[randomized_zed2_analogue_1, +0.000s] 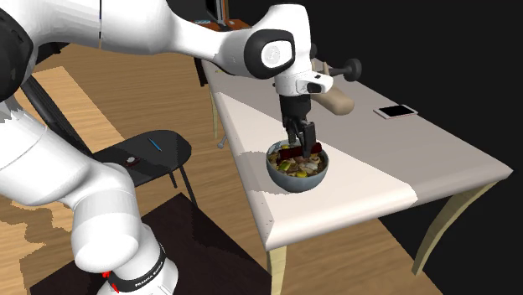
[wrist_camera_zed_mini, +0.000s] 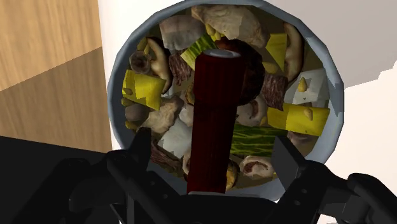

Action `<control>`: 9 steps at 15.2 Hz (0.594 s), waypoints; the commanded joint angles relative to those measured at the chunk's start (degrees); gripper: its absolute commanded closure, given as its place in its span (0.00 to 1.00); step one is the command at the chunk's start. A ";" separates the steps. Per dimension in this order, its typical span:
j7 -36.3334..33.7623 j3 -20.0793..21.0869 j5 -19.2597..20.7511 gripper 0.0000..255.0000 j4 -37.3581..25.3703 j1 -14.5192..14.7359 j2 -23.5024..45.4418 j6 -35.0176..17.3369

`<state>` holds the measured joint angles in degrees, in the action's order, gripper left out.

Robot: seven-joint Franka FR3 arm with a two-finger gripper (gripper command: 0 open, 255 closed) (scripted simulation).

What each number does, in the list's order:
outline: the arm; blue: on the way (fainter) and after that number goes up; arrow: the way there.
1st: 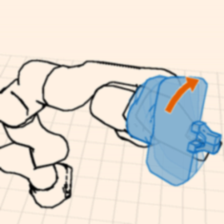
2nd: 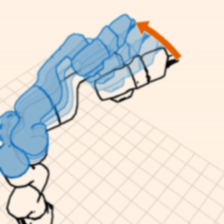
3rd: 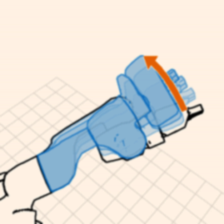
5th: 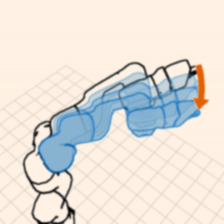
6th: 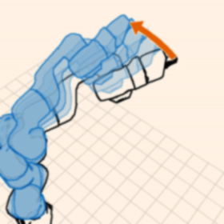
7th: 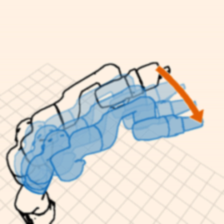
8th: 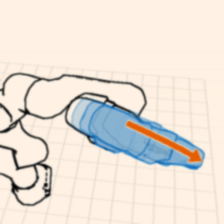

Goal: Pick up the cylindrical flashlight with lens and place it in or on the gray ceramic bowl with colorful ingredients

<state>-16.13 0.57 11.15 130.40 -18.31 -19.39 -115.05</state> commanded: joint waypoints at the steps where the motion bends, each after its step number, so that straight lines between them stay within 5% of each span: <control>1: 0.00 0.00 0.00 0.00 0.01 0.00 0.00 0.00; 6: 0.33 0.76 -0.76 0.00 -5.83 0.51 -1.48 7.40; 9: 0.33 0.77 -0.76 0.00 -5.83 0.51 -1.48 7.40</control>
<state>-15.80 1.31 10.41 124.72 -17.82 -20.82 -107.91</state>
